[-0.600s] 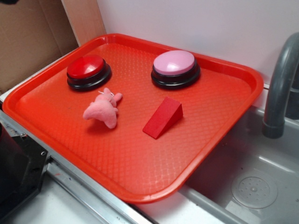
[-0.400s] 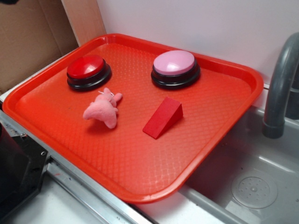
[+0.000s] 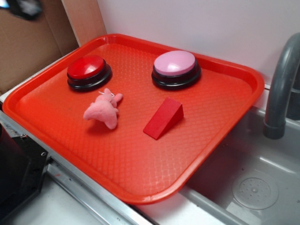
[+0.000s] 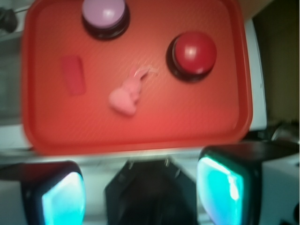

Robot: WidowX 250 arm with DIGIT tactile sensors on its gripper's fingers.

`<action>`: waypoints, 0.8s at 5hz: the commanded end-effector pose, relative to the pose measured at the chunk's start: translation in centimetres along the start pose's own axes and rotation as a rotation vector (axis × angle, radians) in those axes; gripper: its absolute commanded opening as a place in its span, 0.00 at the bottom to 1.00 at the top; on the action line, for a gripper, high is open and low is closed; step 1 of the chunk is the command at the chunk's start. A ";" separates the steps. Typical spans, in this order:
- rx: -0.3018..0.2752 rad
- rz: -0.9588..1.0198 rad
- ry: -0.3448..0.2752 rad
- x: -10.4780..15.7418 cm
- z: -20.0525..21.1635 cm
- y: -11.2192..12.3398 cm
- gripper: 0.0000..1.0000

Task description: Push the pink button.

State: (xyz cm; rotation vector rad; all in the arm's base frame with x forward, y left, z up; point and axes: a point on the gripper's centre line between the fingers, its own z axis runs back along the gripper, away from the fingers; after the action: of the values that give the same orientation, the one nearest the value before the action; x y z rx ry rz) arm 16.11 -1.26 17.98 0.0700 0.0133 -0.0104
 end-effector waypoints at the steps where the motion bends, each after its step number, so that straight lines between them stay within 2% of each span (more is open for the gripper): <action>1: -0.032 -0.094 -0.077 10.0 -6.2 -3.2 1.00; 2: -0.045 -0.074 -0.088 12.5 -7.3 -2.5 1.00; 3: -0.034 -0.063 -0.134 15.3 -7.6 -2.0 1.00; 4: -0.031 -0.064 -0.161 17.1 -8.0 -2.8 1.00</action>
State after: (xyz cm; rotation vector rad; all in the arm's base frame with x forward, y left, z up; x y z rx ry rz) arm 31.63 -3.09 7.39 0.0451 -0.0678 -0.0713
